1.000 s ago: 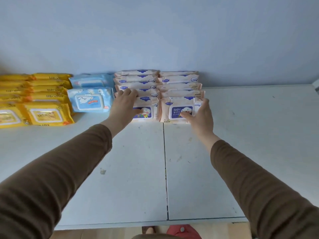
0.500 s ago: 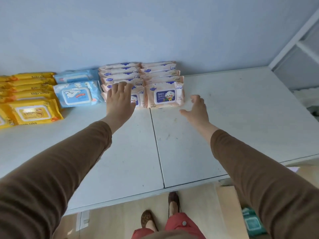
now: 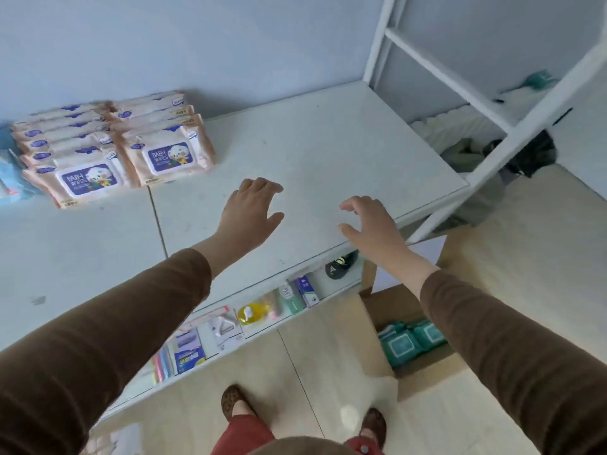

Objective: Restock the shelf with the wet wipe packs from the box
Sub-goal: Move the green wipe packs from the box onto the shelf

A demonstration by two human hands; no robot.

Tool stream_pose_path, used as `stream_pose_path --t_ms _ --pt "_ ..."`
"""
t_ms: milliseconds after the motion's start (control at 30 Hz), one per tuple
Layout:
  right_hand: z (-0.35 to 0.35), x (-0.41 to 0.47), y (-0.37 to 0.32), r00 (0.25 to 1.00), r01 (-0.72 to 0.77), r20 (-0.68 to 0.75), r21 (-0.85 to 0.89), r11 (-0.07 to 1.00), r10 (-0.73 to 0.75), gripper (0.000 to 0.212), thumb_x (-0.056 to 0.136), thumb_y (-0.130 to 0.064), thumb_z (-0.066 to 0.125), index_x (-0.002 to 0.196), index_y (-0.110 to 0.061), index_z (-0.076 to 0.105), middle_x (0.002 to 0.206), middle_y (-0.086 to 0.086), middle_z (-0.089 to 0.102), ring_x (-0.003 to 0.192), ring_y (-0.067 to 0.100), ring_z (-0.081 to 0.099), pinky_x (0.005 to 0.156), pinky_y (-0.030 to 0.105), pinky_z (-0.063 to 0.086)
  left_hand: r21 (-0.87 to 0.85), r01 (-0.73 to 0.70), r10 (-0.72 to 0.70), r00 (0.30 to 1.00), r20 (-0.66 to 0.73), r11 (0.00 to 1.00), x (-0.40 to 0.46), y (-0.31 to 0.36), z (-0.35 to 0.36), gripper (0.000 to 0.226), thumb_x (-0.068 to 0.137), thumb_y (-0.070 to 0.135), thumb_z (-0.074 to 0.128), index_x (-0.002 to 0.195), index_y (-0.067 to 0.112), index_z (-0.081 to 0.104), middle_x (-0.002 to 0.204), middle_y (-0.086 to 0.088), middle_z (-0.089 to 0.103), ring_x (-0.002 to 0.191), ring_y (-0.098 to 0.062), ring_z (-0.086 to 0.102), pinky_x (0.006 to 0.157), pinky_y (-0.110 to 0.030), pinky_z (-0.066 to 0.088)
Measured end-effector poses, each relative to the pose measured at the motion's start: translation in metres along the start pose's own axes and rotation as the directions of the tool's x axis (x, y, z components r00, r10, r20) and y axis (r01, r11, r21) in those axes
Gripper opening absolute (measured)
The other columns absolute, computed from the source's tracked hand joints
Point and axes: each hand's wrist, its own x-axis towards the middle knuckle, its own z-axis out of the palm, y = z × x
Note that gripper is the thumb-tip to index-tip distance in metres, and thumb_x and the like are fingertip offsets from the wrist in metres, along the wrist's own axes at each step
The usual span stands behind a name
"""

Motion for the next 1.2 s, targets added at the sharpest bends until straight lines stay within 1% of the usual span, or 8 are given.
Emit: stream_pose_path --t_ms 200,300,433,567,733,867,967,1200 --pt "-0.042 -0.092 0.139 0.996 -0.080 0.040 -0.025 0.996 0.081 0.031 0.097 -0.025 0.059 0.126 -0.015 0.056 0.126 0.003 0.057 0.120 0.022 0.050 0.098 0.036 0.044 -0.031 -0.093 0.096 0.991 0.094 0.995 -0.007 0.144 0.084 0.048 0.089 0.031 0.064 0.134 0.020 0.053 0.129 0.001 0.055 0.120 -0.024 0.045 0.099 -0.039 0.042" --pt "-0.053 -0.131 0.205 0.981 -0.157 0.111 -0.036 0.987 0.160 0.032 0.097 -0.026 0.058 0.128 -0.019 0.055 0.131 0.001 0.056 0.121 0.021 0.051 0.096 0.040 0.047 -0.084 -0.064 0.076 0.986 0.146 0.994 -0.016 0.200 0.128 0.047 0.089 0.030 0.065 0.133 0.020 0.054 0.131 0.000 0.055 0.122 -0.024 0.044 0.100 -0.041 0.042" --pt "-0.050 -0.160 0.277 0.951 -0.243 0.183 -0.053 0.969 0.249 0.032 0.095 -0.029 0.061 0.125 -0.022 0.055 0.126 -0.002 0.058 0.113 0.018 0.055 0.090 0.039 0.051 -0.078 -0.038 0.056 0.967 0.250 0.996 -0.025 0.248 0.187 0.047 0.088 0.032 0.066 0.132 0.021 0.054 0.130 -0.001 0.056 0.122 -0.024 0.045 0.099 -0.040 0.042" --pt "-0.029 -0.176 0.344 0.888 -0.359 0.294 -0.040 0.933 0.354 0.034 0.094 -0.029 0.063 0.126 -0.021 0.054 0.122 -0.004 0.057 0.108 0.015 0.057 0.079 0.028 0.042 -0.076 -0.003 0.034 0.915 0.403 0.997 -0.028 0.267 0.249 0.049 0.089 0.031 0.065 0.135 0.020 0.051 0.133 -0.002 0.053 0.126 -0.026 0.042 0.099 -0.043 0.042" --pt "0.011 -0.186 0.420 0.786 -0.439 0.434 -0.111 0.892 0.441 0.046 0.093 -0.030 0.066 0.135 -0.017 0.052 0.129 0.005 0.059 0.113 0.022 0.058 0.082 0.028 0.040 -0.073 0.051 -0.001 0.827 0.562 0.996 -0.036 0.276 0.333 0.050 0.090 0.032 0.063 0.136 0.021 0.049 0.135 -0.002 0.050 0.128 -0.025 0.041 0.103 -0.045 0.040" --pt "0.045 -0.190 0.476 0.718 -0.477 0.493 -0.167 0.863 0.492 0.048 0.093 -0.029 0.066 0.138 -0.016 0.051 0.131 0.006 0.061 0.112 0.023 0.061 0.078 0.029 0.041 -0.064 0.121 -0.054 0.772 0.633 0.991 -0.044 0.281 0.398 0.048 0.088 0.029 0.063 0.134 0.023 0.049 0.131 -0.001 0.050 0.126 -0.023 0.043 0.101 -0.042 0.043" --pt "0.068 -0.188 0.517 0.678 -0.482 0.533 -0.198 0.853 0.507 0.047 0.094 -0.027 0.064 0.138 -0.016 0.051 0.133 0.007 0.060 0.114 0.025 0.061 0.080 0.031 0.045 -0.039 0.174 -0.102 0.726 0.680 0.984 -0.048 0.287 0.445 0.046 0.087 0.029 0.063 0.131 0.024 0.051 0.126 0.001 0.053 0.119 -0.023 0.048 0.096 -0.040 0.046" --pt "0.142 -0.164 0.608 0.641 -0.436 0.609 -0.210 0.875 0.466 0.052 0.092 -0.023 0.069 0.139 -0.013 0.048 0.131 0.011 0.059 0.112 0.027 0.062 0.077 0.030 0.045 0.079 0.318 -0.267 0.610 0.746 0.945 -0.060 0.294 0.558 0.047 0.087 0.029 0.067 0.130 0.019 0.050 0.122 -0.004 0.056 0.114 -0.024 0.052 0.093 -0.042 0.049"
